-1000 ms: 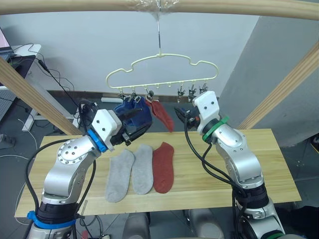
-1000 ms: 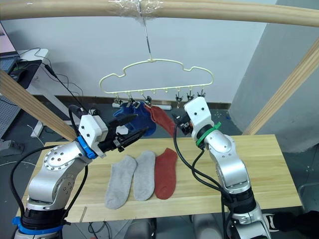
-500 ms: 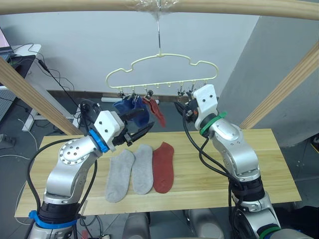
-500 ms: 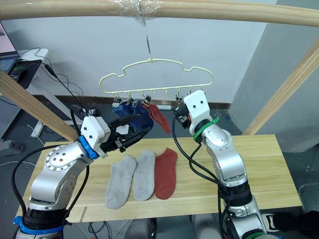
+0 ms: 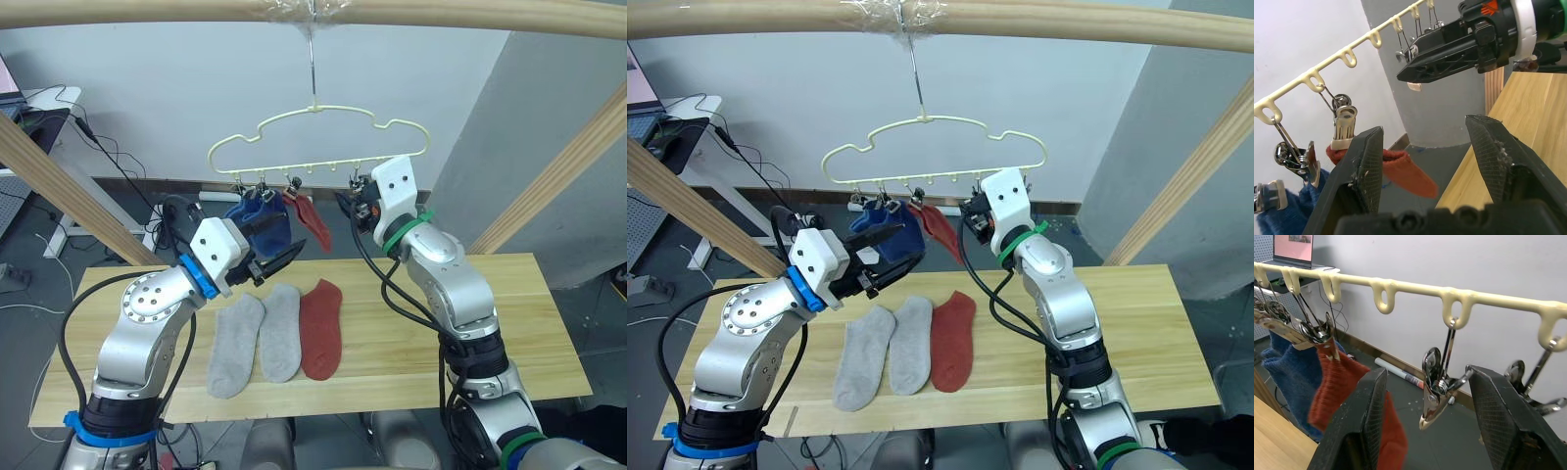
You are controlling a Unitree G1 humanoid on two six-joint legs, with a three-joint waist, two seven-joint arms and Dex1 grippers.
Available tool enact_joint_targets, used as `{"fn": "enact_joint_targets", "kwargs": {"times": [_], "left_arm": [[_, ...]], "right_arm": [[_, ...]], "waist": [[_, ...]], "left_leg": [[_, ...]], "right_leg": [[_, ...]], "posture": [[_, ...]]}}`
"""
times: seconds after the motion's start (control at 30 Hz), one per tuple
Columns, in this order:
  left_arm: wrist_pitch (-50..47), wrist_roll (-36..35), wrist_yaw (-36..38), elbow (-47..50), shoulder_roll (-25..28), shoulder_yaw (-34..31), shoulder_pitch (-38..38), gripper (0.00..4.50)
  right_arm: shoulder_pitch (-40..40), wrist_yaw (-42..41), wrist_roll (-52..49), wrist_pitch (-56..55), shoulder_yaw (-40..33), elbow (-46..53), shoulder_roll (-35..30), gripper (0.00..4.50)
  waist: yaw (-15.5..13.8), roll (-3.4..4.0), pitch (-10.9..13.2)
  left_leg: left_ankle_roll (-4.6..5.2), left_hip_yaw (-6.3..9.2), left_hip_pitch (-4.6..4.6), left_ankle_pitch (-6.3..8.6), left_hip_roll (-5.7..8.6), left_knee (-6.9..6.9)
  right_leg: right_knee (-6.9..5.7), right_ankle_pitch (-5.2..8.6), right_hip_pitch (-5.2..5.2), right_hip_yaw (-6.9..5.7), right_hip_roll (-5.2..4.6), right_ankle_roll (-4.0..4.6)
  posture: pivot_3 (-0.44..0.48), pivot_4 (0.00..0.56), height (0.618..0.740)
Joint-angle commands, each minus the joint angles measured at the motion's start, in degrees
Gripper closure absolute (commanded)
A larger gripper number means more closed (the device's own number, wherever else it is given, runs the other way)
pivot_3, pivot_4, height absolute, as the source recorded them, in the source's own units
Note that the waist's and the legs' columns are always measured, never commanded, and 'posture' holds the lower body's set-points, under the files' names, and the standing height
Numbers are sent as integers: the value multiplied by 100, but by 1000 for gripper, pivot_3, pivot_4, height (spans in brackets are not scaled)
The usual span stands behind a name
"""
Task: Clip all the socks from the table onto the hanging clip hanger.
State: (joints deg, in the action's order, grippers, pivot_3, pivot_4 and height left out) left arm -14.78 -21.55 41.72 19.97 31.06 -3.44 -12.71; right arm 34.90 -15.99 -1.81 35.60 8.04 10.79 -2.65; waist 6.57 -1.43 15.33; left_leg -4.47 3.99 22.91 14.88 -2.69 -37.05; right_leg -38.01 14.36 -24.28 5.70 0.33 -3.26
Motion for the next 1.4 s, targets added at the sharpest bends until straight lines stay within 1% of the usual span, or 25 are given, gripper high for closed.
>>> {"fn": "enact_joint_targets", "kwargs": {"times": [0.03, 0.37, 0.9, 0.93, 0.97, 1.1, 1.17, 1.2, 1.4], "left_arm": [[90, 16, -34, 97, -40, 18, -34, 1534], [142, 44, -50, 67, -59, 47, -6, 1534], [164, 94, -75, 67, -124, 78, 35, 1534], [170, 103, -84, 68, -131, 83, 44, 1534], [176, 111, -92, 70, -137, 89, 52, 1534], [200, 158, -122, 108, -168, 113, 113, 1534], [194, 174, -133, 129, -184, 117, 140, 1534], [189, 181, -137, 139, -191, 120, 151, 1534], [163, 210, -145, 193, -218, 131, 209, 1534]], "right_arm": [[132, 15, -101, -159, 6, 75, 80, 1827], [279, 99, -184, -192, -28, -114, 269, 1827], [331, 197, -255, -291, -62, -232, 342, 1827], [333, 208, -262, -288, -75, -240, 352, 2201], [335, 215, -269, -288, -86, -247, 360, 2323], [345, 259, -304, -276, -135, -256, 384, 3644], [356, 278, -337, -266, -158, -262, 392, 4213], [362, 281, -347, -266, -167, -267, 394, 4276], [364, 245, -385, -255, -183, -277, 412, 4276]], "waist": [[0, 0, 0], [0, 0, 0], [0, 1, -1], [0, 1, -1], [0, 1, -1], [-1, 1, -1], [-1, 1, -1], [-1, 1, -1], [-1, 1, -1]], "left_leg": [[0, 0, 0, 0, 0, 0], [0, 0, 0, 0, 0, -1], [0, 0, -1, 0, 0, -1], [0, 0, 0, 0, 0, -1], [0, 0, 0, 0, 0, -1], [0, 1, 0, 0, 0, -1], [0, 1, 0, 0, 0, -1], [0, 1, 0, 0, 0, -1], [0, 1, -1, 0, 0, -1]], "right_leg": [[0, 0, 0, 0, 0, 0], [-2, 0, 0, 0, 0, 0], [-4, -1, 0, 0, -1, 1], [-5, -1, 0, -1, -1, 1], [-5, -1, 0, -1, -1, 1], [-5, -1, 0, -1, -1, 1], [-6, -1, 0, -1, -1, 1], [-5, -1, 0, -1, -1, 1], [-6, -1, 0, -1, -1, 1]], "posture": [[-112, 217, 740], [-110, 216, 740], [-107, 216, 740], [-107, 216, 740], [-107, 216, 740], [-107, 217, 740], [-107, 217, 740], [-107, 217, 740], [-104, 217, 740]]}}
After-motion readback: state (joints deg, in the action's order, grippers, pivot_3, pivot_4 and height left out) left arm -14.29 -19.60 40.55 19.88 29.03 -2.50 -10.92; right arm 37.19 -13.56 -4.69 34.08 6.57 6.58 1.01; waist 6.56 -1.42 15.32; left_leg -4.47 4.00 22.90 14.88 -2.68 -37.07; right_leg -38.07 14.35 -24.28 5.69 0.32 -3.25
